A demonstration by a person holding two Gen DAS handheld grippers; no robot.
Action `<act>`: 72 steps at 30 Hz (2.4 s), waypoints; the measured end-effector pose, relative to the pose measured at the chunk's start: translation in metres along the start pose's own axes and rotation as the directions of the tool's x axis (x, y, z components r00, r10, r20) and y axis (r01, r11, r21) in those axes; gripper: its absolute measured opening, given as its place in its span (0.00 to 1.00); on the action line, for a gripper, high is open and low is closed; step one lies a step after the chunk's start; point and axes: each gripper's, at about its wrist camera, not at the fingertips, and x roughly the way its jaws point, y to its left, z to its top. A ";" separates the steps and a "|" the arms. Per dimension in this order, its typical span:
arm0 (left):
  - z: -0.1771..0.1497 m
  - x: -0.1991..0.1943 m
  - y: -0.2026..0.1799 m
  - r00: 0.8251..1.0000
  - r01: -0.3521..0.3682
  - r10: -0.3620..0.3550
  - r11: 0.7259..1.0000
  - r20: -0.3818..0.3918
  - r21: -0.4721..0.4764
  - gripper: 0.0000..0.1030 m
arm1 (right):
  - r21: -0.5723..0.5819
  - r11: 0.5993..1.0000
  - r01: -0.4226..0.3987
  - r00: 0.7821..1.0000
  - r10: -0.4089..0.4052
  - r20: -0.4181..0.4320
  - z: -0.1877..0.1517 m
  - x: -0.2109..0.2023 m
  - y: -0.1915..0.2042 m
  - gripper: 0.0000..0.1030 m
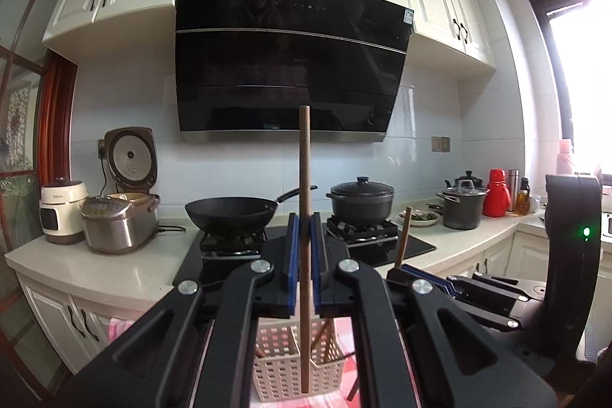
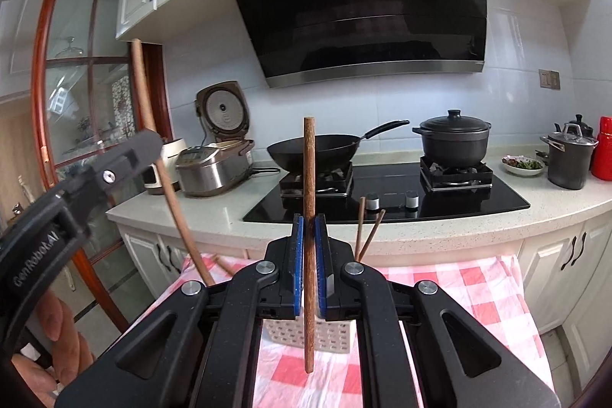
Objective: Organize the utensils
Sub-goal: 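Lower both chopsticks into the white caddy and open both tools, then pull both tools back from the caddy toward the white spoons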
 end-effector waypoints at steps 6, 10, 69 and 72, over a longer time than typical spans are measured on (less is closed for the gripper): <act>-0.002 0.029 0.011 0.999 -0.050 0.050 0.998 0.015 -0.039 0.06 | 0.004 0.999 0.042 0.999 -0.042 0.021 0.010 0.023 -0.005 0.07; -0.009 0.050 0.023 0.997 -0.073 0.073 0.993 -0.003 -0.092 0.06 | 0.039 0.997 0.065 0.997 -0.067 0.040 0.014 0.039 -0.013 0.07; -0.074 0.050 0.079 0.984 -0.174 0.175 0.978 0.001 -0.116 0.44 | 0.008 0.997 0.077 0.993 -0.078 0.085 0.003 0.029 -0.009 0.15; -0.079 0.020 0.077 0.985 -0.174 0.175 0.979 -0.004 -0.104 0.57 | 0.008 0.998 0.068 0.994 -0.069 0.080 -0.008 0.006 -0.007 0.15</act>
